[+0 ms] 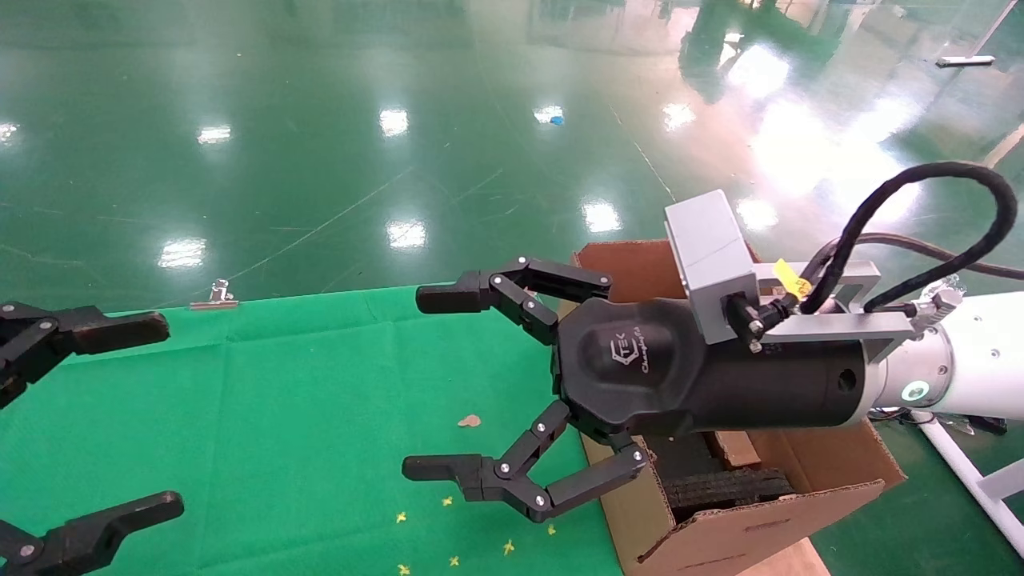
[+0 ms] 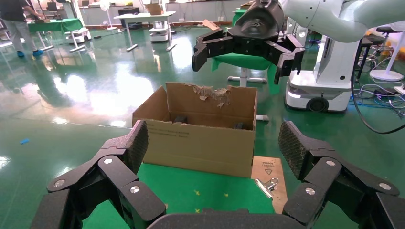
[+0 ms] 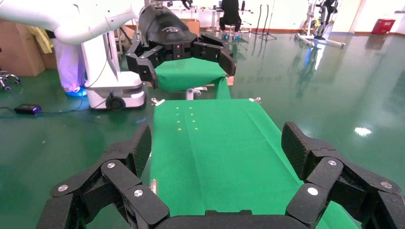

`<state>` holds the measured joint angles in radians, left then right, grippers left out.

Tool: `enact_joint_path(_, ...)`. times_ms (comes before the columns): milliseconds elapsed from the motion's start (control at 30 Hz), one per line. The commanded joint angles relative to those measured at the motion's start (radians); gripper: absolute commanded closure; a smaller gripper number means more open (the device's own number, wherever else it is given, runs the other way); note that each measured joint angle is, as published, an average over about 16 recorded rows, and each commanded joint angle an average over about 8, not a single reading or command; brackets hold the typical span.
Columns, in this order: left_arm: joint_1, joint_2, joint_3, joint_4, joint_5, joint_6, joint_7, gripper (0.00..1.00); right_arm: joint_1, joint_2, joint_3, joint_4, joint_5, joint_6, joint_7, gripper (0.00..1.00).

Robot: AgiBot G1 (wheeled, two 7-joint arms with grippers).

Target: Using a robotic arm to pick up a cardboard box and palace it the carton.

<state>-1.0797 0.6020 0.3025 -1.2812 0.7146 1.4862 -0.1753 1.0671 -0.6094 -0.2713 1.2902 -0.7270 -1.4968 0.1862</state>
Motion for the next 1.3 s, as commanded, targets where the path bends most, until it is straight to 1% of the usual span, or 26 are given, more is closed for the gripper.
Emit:
enact_joint_path(33,0.0,0.0,0.0,0.0,0.0,0.0,0.0,0.0,0.002,0.0,-0.002,-0.002,-0.001,0.0,0.001,0.0)
enact_joint_path(1300,0.0,0.0,0.0,0.0,0.0,0.0,0.0,0.0,0.009,-0.002,-0.011,-0.008,-0.005,0.002,0.003,0.0)
